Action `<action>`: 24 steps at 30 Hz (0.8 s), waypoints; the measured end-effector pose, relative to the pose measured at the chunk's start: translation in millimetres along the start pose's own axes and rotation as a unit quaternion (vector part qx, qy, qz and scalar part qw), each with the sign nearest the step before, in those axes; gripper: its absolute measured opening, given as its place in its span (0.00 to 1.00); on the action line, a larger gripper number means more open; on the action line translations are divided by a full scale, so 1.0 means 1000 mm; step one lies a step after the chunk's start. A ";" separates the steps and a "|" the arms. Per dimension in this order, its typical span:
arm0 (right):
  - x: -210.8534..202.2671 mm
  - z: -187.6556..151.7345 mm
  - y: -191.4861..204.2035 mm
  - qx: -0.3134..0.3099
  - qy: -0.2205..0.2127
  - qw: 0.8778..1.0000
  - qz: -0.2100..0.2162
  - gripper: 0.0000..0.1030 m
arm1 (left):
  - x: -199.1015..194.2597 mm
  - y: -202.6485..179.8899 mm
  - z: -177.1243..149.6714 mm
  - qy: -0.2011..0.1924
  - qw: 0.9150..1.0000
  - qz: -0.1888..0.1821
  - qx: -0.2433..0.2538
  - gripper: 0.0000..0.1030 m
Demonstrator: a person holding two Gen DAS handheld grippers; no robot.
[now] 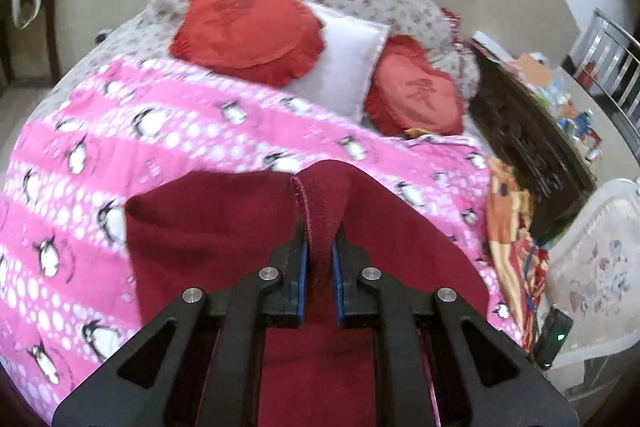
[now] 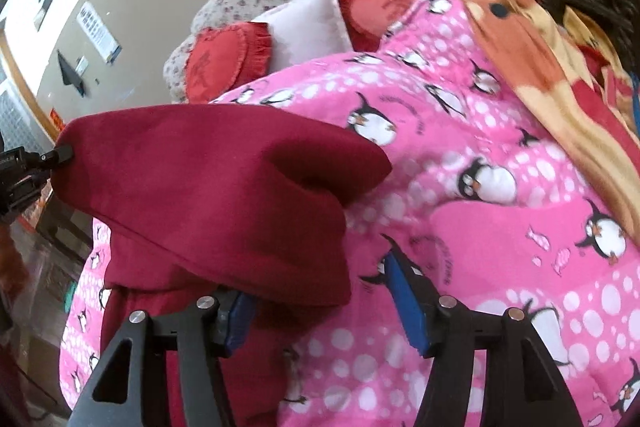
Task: Fold small clothes
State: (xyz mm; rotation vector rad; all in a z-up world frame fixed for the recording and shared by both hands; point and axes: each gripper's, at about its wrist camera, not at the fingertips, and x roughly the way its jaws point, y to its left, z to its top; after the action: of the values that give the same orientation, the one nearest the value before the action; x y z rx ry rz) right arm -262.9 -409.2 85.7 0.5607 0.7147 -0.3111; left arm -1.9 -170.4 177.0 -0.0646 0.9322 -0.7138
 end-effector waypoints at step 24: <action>0.020 0.046 -0.051 0.097 0.059 0.990 0.084 0.60 | 0.056 0.073 -0.056 0.054 0.994 0.068 -0.074 0.09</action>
State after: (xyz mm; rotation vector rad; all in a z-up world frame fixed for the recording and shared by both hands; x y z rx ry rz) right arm -247.0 -479.2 81.4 0.8248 0.7505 -0.1931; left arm 16.7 -133.4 77.7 -0.0927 1.0813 -0.5257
